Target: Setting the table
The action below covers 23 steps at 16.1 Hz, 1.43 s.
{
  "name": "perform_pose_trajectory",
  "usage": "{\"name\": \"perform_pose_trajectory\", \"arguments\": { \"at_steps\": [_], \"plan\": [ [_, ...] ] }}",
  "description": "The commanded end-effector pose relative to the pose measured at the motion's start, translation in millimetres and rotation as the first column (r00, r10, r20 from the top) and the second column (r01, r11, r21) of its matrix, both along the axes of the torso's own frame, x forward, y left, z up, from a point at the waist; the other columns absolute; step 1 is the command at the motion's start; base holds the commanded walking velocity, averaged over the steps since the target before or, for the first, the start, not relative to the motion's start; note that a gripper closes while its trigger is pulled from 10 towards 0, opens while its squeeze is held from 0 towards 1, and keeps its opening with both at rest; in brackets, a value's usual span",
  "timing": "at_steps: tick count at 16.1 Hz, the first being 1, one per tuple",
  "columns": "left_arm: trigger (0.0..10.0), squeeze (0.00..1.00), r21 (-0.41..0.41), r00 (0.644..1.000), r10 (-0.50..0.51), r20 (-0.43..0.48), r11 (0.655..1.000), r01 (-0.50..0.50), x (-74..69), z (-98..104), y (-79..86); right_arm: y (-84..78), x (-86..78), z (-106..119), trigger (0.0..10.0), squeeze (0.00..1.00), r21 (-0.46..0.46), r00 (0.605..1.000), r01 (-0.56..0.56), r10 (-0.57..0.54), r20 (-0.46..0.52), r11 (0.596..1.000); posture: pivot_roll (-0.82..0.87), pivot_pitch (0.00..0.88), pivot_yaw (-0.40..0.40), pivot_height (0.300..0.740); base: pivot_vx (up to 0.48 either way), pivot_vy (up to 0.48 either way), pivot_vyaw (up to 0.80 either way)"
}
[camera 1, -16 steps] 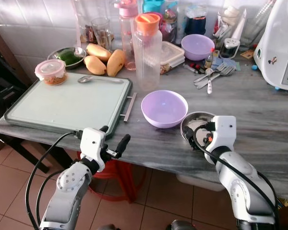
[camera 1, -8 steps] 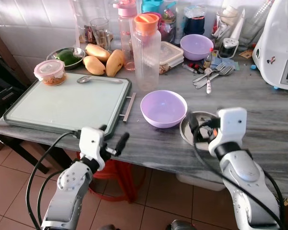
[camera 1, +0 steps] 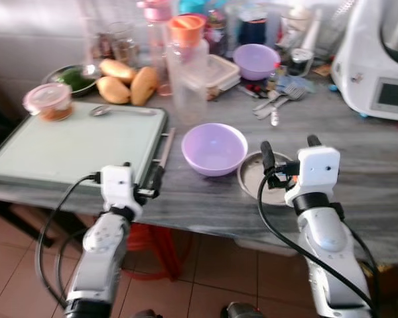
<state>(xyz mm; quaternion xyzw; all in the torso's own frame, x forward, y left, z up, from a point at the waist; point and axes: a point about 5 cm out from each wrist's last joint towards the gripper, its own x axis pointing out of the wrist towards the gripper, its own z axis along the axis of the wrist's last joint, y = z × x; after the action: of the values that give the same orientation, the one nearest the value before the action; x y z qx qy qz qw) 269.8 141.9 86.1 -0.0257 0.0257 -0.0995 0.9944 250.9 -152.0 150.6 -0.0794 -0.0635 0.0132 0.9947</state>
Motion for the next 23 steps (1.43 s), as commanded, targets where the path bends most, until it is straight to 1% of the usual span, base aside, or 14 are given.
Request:
{"name": "perform_pose_trajectory", "arguments": {
  "at_steps": [1, 4, 6, 8, 10, 12, 14, 17, 18, 19, 20, 22, 23],
  "plan": [
    [10.0, 0.00, 0.009, 1.000, 0.016, 0.009, 1.000, -0.016, 1.8, 1.8, 1.2, 5.9, 0.6, 3.6, 10.0, 0.00, 0.002, 0.999, -0.021, 0.021, 0.032, 1.000, -0.06, 0.000, 0.036, 0.740, 0.000, 0.000, 0.00],
    [10.0, 0.00, 0.007, 0.999, 0.026, 0.024, 1.000, -0.026, 3.9, 5.4, 2.3, 9.1, -1.2, 1.9, 10.0, 0.00, -0.005, 0.998, -0.050, 0.051, 0.035, 0.999, -0.06, 0.000, 0.036, 0.740, -0.165, 0.000, 0.00],
    [10.0, 0.00, 0.009, 0.999, 0.038, 0.033, 0.999, -0.038, 7.1, 7.0, 4.7, 8.3, 1.0, 3.6, 10.0, 0.00, -0.027, 0.996, -0.056, 0.057, 0.062, 0.998, -0.07, 0.000, 0.036, 0.740, -0.251, 0.000, 0.00],
    [10.0, 0.00, 0.010, 0.999, 0.035, 0.036, 0.999, -0.035, 7.8, 7.7, 4.0, 4.0, 4.1, 4.5, 10.0, 0.00, -0.040, 0.996, -0.041, 0.044, 0.074, 0.998, -0.07, 0.000, 0.038, 0.740, -0.268, 0.000, 0.00],
    [10.0, 0.00, 0.010, 0.999, 0.031, 0.035, 0.999, -0.032, 8.1, 7.7, 3.7, 3.0, 4.4, 5.1, 10.0, 0.00, -0.058, 0.996, -0.032, 0.037, 0.080, 0.998, -0.07, 0.000, 0.039, 0.740, -0.270, 0.000, 0.00],
    [10.0, 0.00, 0.011, 0.999, 0.031, 0.037, 0.999, -0.032, 8.6, 7.9, 4.1, 2.4, 4.8, 3.9, 10.0, 0.00, -0.057, 0.996, -0.024, 0.029, 0.080, 0.998, -0.07, 0.000, 0.037, 0.740, -0.270, 0.000, 0.00],
    [10.0, 0.00, 0.011, 0.999, 0.033, 0.040, 0.999, -0.033, 9.3, 8.3, 4.4, -4.0, 3.2, 1.1, 10.0, 0.00, -0.072, 0.997, 0.018, -0.013, 0.080, 0.997, -0.07, 0.000, 0.036, 0.740, -0.373, 0.000, 0.00],
    [10.0, 0.00, 0.010, 0.999, 0.027, 0.041, 1.000, -0.028, 10.1, 7.9, 2.9, -15.6, 6.0, -2.8, 10.0, 0.00, -0.089, 0.995, 0.083, -0.078, 0.066, 0.993, -0.07, 0.000, 0.026, 0.740, -0.371, 0.000, 0.00],
    [10.0, 0.00, 0.009, 0.999, 0.026, 0.038, 1.000, -0.027, 10.6, 7.1, 2.5, -16.1, 6.6, -3.7, 10.0, 0.00, -0.087, 0.995, 0.086, -0.080, 0.065, 0.992, -0.07, 0.000, 0.025, 0.740, -0.371, 0.000, 0.00],
    [10.0, 0.00, -0.002, 0.998, 0.034, 0.044, 0.999, -0.034, 14.3, 11.3, 2.9, -17.7, 11.3, -1.2, 10.0, 0.00, -0.075, 0.992, 0.111, -0.106, 0.062, 0.991, -0.07, 0.000, 0.033, 0.740, -0.375, 0.000, 0.00],
    [10.0, 0.00, -0.003, 0.998, 0.043, 0.049, 0.999, -0.043, 15.2, 13.0, 4.8, -17.9, 12.1, 0.6, 10.0, 0.00, -0.071, 0.992, 0.111, -0.106, 0.068, 0.991, -0.07, 0.000, 0.036, 0.740, -0.386, 0.000, 0.00],
    [10.0, 0.00, 0.015, 0.998, 0.044, 0.045, 0.999, -0.045, 15.2, 10.8, 8.4, -24.6, 10.3, -7.8, 10.0, 0.00, -0.061, 0.989, 0.146, -0.144, 0.022, 0.987, -0.07, 0.000, 0.039, 0.740, -0.390, 0.000, 0.00],
    [10.0, 0.00, 0.015, 0.998, 0.041, 0.046, 0.999, -0.042, 14.9, 11.4, 8.9, -25.9, 9.4, -8.8, 10.0, 0.00, -0.059, 0.989, 0.145, -0.144, 0.018, 0.988, -0.07, 0.000, 0.044, 0.740, -0.386, 0.000, 0.00]
  ]
}}
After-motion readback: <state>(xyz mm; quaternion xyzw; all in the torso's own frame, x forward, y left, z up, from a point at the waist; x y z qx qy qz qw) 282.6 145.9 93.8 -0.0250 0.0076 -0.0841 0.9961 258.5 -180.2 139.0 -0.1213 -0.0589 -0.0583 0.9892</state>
